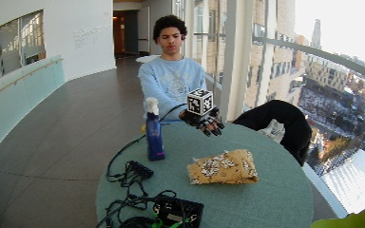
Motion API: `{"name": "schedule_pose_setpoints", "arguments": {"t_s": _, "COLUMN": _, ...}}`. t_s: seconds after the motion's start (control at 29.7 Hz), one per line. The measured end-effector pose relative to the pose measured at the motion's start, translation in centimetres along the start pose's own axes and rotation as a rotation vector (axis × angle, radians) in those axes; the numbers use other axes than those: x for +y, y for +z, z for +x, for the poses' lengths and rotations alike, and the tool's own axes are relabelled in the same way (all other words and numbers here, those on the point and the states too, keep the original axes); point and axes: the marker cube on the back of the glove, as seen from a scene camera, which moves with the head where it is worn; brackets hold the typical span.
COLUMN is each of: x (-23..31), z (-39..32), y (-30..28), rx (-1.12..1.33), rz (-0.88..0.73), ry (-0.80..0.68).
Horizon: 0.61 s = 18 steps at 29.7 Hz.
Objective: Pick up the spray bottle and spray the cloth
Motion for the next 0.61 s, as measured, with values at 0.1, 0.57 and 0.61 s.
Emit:
{"name": "schedule_pose_setpoints", "arguments": {"t_s": 0.1, "x": 0.7, "z": 0.2, "y": -0.4, "rx": -0.005, "rz": -0.001, "ry": 0.001}}
{"name": "schedule_pose_setpoints", "arguments": {"t_s": 0.57, "x": 11.8, "z": 2.9, "y": -1.4, "rx": -0.011, "rz": 0.062, "ry": -0.023}}
{"name": "schedule_pose_setpoints", "arguments": {"t_s": 0.61, "x": 12.7, "z": 3.1, "y": -1.5, "rx": -0.012, "rz": 0.068, "ry": -0.016}}
